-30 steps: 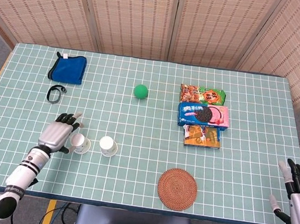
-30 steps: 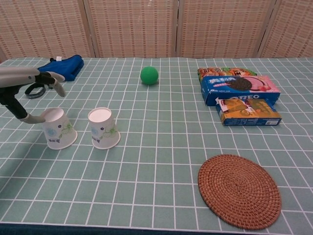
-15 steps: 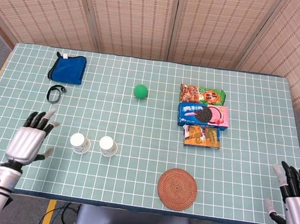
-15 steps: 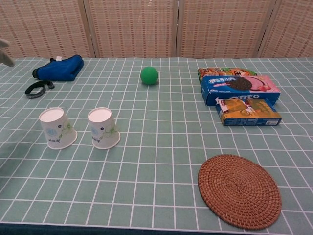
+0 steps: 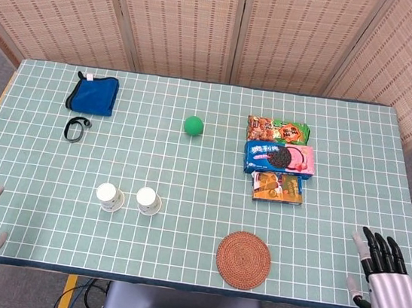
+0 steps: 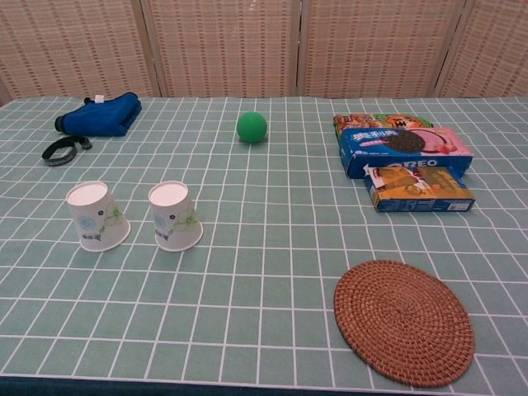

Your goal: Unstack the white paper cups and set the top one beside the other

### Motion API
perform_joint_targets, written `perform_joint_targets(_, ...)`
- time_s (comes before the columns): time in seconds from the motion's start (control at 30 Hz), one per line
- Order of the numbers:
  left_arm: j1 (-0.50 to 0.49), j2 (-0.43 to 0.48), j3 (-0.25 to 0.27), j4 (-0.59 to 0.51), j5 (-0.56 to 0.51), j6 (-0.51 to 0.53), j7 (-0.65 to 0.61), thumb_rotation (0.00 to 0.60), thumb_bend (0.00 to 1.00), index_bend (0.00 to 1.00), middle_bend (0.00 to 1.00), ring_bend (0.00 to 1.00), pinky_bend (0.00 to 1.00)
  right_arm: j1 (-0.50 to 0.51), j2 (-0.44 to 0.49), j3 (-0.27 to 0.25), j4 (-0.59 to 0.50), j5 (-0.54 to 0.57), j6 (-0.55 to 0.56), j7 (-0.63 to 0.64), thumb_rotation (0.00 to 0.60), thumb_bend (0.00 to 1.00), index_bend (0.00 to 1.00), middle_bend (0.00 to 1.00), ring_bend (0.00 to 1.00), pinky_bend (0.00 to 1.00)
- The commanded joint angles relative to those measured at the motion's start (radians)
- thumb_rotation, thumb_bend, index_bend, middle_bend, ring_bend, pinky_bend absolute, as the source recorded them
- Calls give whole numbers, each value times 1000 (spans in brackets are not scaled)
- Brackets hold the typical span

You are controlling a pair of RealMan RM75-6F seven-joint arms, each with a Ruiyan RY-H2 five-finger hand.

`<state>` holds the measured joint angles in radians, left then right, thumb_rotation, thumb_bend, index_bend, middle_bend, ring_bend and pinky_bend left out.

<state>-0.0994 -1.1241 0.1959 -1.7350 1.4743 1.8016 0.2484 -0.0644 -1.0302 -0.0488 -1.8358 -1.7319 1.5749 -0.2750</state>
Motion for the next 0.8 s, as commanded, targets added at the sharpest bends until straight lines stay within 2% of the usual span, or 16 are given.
perform_joint_targets(0.03,56,-36,-8,98,24,39,-66,600,295,0,0,0,0,4,-21,1,-4,-2,-11,-30,600,303,8,0,0,0)
perform_joint_targets(0.2,77,-27,-18,125,56,28,-82,600,295,0,0,0,0,12,-47,23,0,35,-25,-72,600,303,8,0,0,0)
perform_joint_targets(0.37,85,-33,-59,142,40,6,-56,600,295,0,0,0,0,29,-43,39,-12,88,-60,-65,600,303,8,0,0,0)
perform_joint_targets(0.57,102,-48,-75,143,70,-1,-20,600,295,0,0,0,0,22,-39,36,-2,35,-11,-36,600,303,7,0,0,0)
perform_joint_targets(0.8,103,-50,-94,142,76,-47,-22,600,295,0,0,0,0,18,-40,30,7,34,-9,-38,600,303,7,0,0,0)
